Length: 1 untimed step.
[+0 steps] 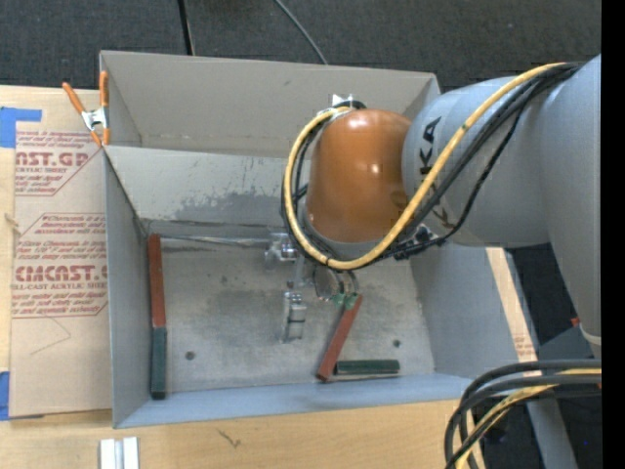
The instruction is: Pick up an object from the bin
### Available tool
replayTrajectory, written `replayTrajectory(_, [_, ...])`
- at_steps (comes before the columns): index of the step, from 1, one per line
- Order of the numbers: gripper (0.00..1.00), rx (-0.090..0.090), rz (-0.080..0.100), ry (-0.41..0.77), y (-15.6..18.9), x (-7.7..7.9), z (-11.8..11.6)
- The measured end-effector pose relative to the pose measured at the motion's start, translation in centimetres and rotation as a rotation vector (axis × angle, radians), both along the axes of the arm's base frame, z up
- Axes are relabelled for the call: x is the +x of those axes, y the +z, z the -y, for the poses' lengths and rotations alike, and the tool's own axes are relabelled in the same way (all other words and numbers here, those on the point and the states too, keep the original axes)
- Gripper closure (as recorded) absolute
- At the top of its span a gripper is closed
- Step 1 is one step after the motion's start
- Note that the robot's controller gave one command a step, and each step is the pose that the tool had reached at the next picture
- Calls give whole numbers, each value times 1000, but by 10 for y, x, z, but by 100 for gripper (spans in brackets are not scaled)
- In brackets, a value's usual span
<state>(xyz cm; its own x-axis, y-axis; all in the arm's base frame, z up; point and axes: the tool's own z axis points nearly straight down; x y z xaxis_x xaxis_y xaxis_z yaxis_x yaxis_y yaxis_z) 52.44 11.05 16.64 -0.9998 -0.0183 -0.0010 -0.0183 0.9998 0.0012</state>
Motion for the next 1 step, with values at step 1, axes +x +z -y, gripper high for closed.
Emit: replayTrajectory(1, [0,0,2,-61,-30,3,42])
